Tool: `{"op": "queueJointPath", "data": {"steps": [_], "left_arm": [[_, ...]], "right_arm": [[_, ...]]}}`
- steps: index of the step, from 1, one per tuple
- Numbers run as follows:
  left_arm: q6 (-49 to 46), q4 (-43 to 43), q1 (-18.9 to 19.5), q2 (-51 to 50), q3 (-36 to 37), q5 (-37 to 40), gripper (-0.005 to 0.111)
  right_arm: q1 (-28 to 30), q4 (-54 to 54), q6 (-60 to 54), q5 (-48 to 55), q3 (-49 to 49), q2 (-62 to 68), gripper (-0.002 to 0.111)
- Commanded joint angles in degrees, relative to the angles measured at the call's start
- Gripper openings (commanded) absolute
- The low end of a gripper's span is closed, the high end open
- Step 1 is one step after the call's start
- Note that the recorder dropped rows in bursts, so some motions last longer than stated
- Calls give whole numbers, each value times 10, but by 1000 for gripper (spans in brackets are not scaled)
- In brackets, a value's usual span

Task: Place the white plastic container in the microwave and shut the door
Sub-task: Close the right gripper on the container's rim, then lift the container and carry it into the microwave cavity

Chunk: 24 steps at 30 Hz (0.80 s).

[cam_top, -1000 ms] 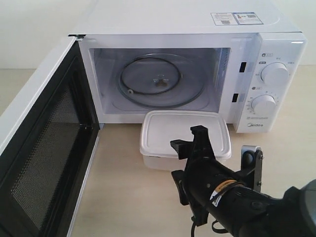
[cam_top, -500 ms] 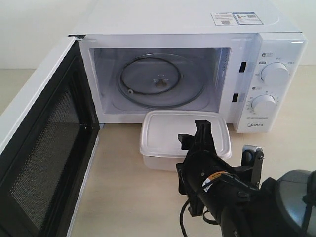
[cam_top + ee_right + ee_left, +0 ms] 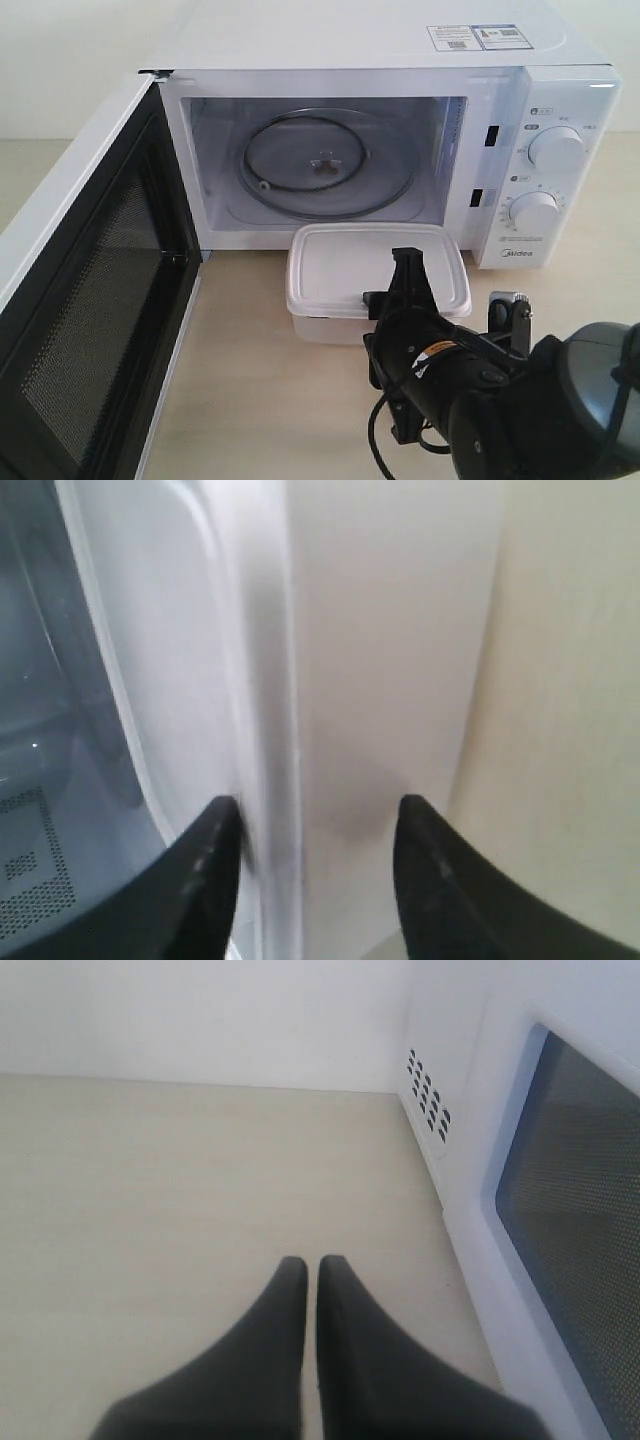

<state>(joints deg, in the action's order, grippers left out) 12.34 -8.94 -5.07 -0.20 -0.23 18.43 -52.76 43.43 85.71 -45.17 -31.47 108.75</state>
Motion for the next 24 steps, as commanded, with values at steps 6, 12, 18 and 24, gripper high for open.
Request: {"op": "queueJointPath", "data": {"steps": [6, 12, 18, 24], "left_arm": [[1, 2, -2, 2, 2, -4, 4], [1, 2, -2, 2, 2, -4, 4], [1, 2, -2, 2, 2, -4, 4], [1, 2, -2, 2, 2, -4, 4]], "right_arm": [[12, -3, -19, -30, -1, -2, 5], [1, -8, -18, -40, 15, -3, 0], [1, -33, -8, -65, 42, -26, 0], [1, -31, -37, -69, 68, -82, 0]]}}
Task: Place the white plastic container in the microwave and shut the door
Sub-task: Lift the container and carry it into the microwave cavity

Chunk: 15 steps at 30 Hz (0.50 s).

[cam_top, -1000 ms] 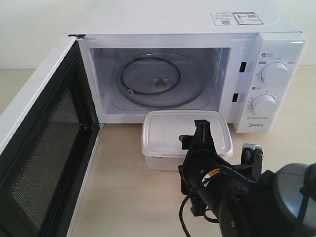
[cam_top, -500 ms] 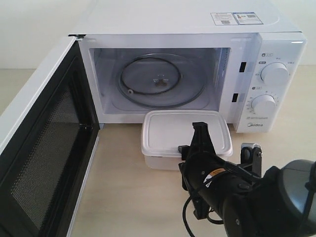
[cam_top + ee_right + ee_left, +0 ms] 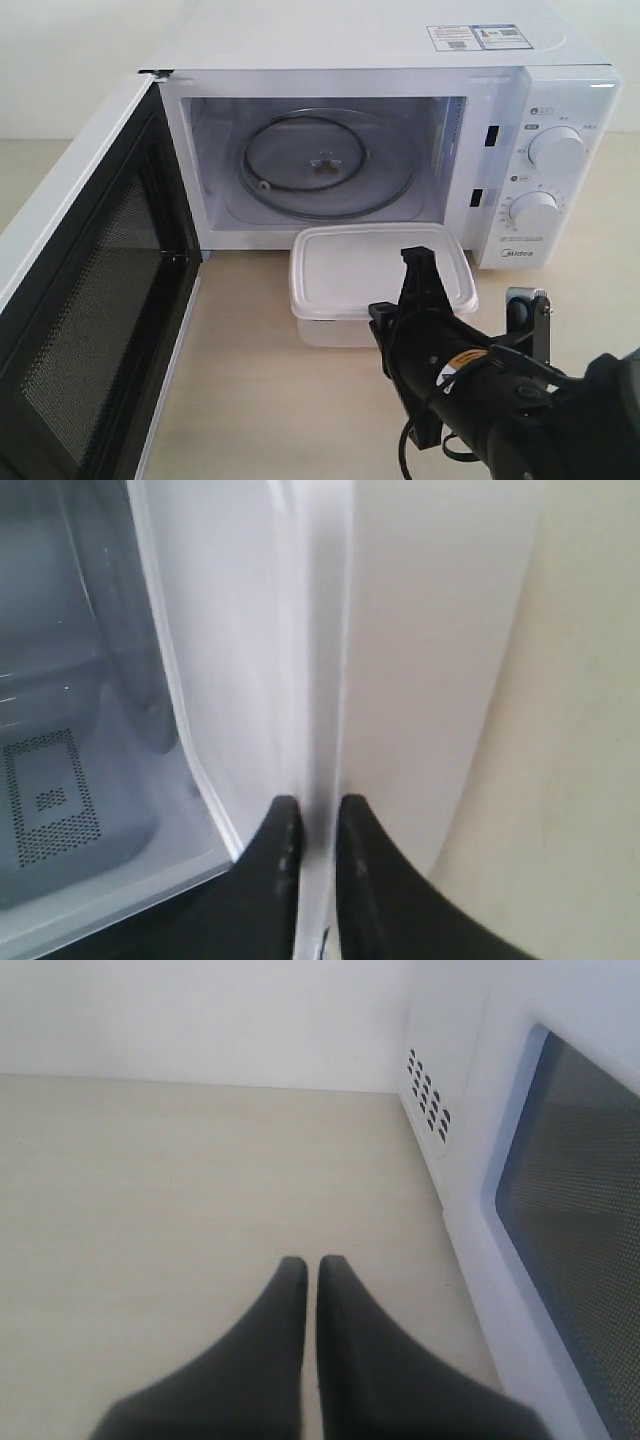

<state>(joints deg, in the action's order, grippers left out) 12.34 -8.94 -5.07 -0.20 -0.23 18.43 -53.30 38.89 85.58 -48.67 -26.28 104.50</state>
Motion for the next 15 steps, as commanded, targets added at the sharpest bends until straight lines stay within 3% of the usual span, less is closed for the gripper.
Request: {"op": "queueJointPath", "data": {"steps": [1, 15], "left_arm": [[1, 2, -2, 2, 2, -4, 4], [1, 2, -2, 2, 2, -4, 4]], "right_arm": [[7, 16, -45, -30, 19, -49, 0], [-6, 0, -196, 68, 22, -177, 0]]}}
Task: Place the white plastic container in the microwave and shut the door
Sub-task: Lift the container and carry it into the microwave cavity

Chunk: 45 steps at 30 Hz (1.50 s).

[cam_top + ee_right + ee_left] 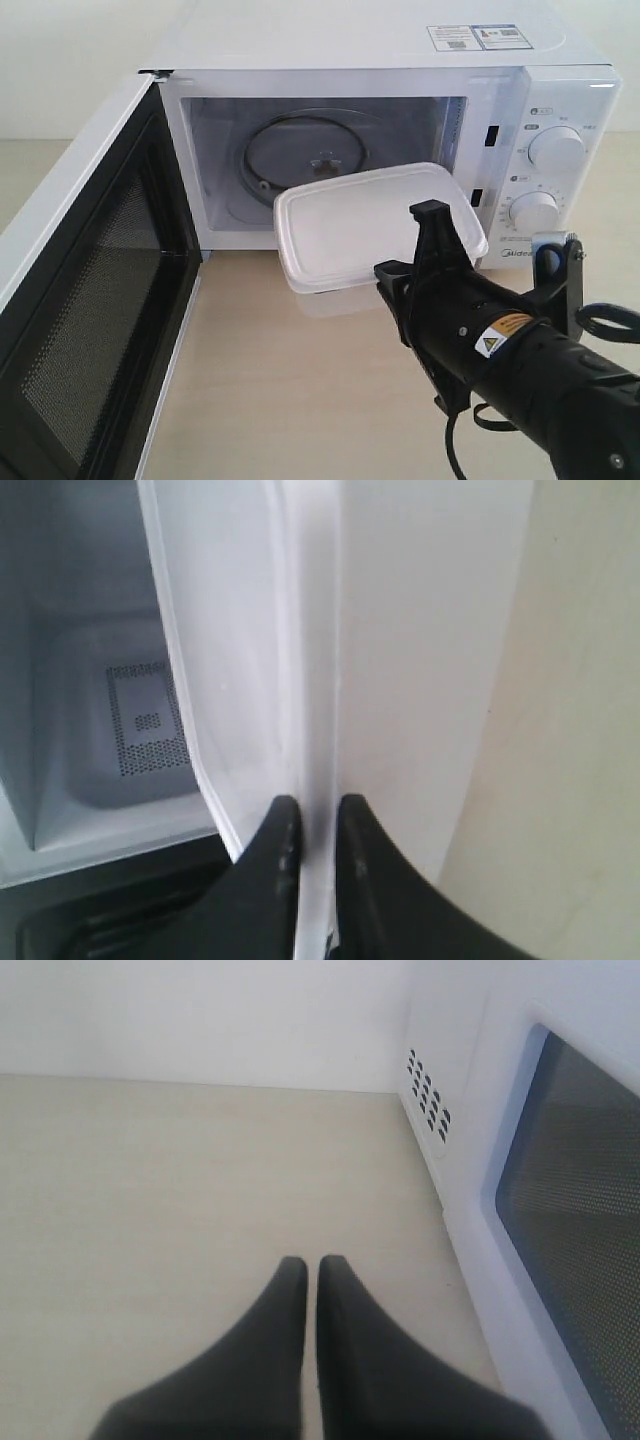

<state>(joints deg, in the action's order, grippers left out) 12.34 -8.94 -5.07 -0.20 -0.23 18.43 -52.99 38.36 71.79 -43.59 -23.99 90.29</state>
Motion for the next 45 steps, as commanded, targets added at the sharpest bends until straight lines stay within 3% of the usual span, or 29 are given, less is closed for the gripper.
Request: {"op": "queueJointPath", "data": {"steps": [1, 12, 19, 26, 45], "left_arm": [[1, 2, -2, 2, 2, -4, 4], [1, 2, -2, 2, 2, -4, 4], [1, 2, -2, 2, 2, -4, 4], [1, 2, -2, 2, 2, -4, 4], [1, 2, -2, 2, 2, -4, 4]], "right_arm": [[-13, 6, -78, 12, -1, -39, 0], [-82, -38, -120, 10, -1, -50, 0], [-88, -89, -100, 14, -1, -50, 0], [-88, -17, -89, -9, -1, -50, 0], [-12, -7, -63, 32, -115, 43, 0]]}}
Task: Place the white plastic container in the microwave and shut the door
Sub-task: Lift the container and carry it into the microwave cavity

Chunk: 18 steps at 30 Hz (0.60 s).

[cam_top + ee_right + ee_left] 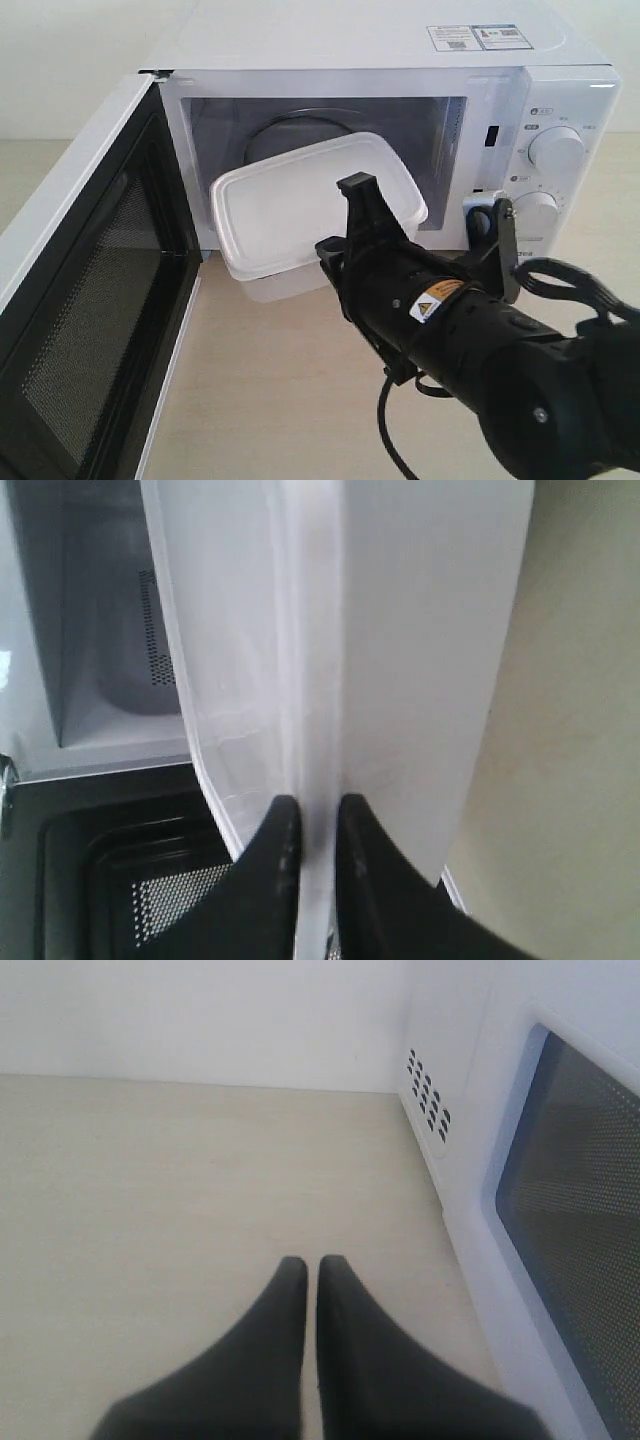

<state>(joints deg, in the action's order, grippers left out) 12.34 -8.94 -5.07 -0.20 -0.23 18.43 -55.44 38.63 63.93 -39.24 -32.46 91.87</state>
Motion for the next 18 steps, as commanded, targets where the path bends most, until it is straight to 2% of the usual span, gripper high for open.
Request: {"op": "queueJointPath", "data": {"steps": [1, 10, 18], "left_arm": [[1, 2, -2, 2, 2, -4, 4], [1, 2, -2, 2, 2, -4, 4], [1, 2, -2, 2, 2, -4, 4]], "right_arm": [[17, -11, 20, -12, -39, 36, 0], [52, -11, 23, 11, -127, 98, 0], [103, -32, 19, 25, -167, 132, 0]]}}
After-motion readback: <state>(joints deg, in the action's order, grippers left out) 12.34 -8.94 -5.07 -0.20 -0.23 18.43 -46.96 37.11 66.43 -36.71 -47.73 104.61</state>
